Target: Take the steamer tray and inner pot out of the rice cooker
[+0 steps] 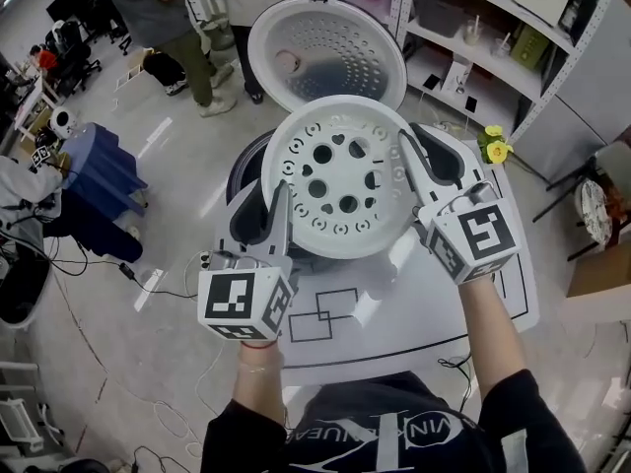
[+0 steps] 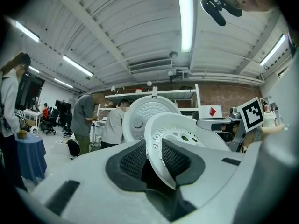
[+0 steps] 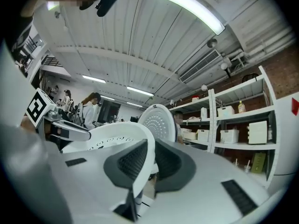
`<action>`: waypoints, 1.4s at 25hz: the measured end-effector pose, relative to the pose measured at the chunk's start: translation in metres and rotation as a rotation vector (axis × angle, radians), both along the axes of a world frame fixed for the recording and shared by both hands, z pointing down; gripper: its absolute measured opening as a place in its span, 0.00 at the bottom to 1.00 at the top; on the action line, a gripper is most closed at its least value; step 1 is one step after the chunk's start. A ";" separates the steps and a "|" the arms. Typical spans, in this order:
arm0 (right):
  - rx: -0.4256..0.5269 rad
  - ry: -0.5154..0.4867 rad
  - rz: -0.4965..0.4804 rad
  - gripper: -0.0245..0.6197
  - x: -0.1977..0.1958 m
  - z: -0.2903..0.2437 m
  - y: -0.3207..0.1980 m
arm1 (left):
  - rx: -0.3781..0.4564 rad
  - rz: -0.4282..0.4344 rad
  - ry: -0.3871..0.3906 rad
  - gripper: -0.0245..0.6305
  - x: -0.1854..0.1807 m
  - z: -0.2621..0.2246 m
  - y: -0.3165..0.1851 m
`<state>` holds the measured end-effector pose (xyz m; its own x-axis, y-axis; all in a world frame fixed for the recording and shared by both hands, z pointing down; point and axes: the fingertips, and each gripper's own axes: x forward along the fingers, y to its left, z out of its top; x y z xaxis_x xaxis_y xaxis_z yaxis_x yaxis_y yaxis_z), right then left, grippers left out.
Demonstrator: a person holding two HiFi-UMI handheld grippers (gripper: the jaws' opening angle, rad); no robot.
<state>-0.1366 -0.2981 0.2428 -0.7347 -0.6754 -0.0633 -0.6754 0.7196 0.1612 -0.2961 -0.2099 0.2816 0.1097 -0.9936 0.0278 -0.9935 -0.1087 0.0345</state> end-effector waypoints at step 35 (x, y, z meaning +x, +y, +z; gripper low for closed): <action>-0.251 -0.005 0.502 0.11 0.295 0.117 0.002 | -0.227 0.519 0.045 0.18 0.268 0.095 -0.077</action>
